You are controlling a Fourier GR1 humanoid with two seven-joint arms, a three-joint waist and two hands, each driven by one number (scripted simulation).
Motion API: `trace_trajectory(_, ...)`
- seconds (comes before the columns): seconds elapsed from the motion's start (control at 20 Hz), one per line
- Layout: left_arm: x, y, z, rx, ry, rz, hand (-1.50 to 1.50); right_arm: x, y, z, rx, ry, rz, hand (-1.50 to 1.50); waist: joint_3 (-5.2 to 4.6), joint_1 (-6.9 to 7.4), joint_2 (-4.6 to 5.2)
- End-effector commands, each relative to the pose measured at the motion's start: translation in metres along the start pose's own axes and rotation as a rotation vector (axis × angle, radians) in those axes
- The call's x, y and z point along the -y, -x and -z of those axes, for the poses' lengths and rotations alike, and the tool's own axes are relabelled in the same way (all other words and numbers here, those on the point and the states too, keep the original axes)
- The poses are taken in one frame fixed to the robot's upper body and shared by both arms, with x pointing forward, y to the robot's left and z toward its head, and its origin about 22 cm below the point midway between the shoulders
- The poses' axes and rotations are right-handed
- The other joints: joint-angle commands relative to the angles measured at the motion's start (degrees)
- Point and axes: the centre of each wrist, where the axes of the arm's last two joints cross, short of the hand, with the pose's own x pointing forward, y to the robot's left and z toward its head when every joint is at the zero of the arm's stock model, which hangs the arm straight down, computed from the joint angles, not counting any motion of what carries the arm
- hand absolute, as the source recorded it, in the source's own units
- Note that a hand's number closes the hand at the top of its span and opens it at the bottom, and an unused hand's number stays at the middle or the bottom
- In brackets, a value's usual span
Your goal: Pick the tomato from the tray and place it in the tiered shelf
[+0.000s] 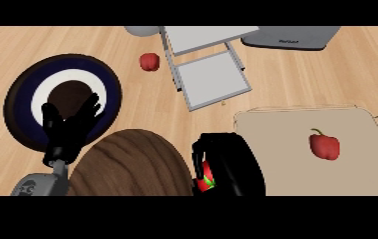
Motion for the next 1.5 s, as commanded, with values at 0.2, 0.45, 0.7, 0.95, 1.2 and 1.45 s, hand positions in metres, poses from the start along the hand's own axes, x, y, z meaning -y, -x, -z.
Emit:
trace_trajectory(0.2,-0.007,0.015,-0.001,-0.084,-0.047,-0.039,0.00,0.082,-0.082,-0.028,0.297,0.100,0.033,1.50,-0.38,-4.13,-0.15)
trace_trajectory(0.45,0.003,0.018,-0.010,-0.075,-0.060,-0.041,0.00,0.138,-0.107,-0.022,0.265,0.174,0.058,1.50,-0.33,-4.24,-0.24)
trace_trajectory(0.7,-0.004,0.015,-0.001,-0.075,-0.065,-0.042,0.00,0.181,-0.127,0.013,0.219,0.216,0.073,1.50,-0.36,-4.58,-0.05)
trace_trajectory(0.95,-0.010,0.025,-0.006,-0.067,-0.059,-0.050,0.00,0.217,-0.147,0.039,0.201,0.259,0.132,1.50,-0.36,-4.35,0.02)
trace_trajectory(1.2,0.011,0.017,-0.002,-0.084,-0.046,-0.057,0.00,0.253,-0.132,0.077,0.181,0.307,0.135,1.50,-0.30,-4.14,0.25)
trace_trajectory(1.45,-0.002,0.017,-0.004,-0.062,-0.063,-0.060,0.00,0.284,-0.137,0.102,0.168,0.285,0.114,1.50,-0.32,-3.99,0.19)
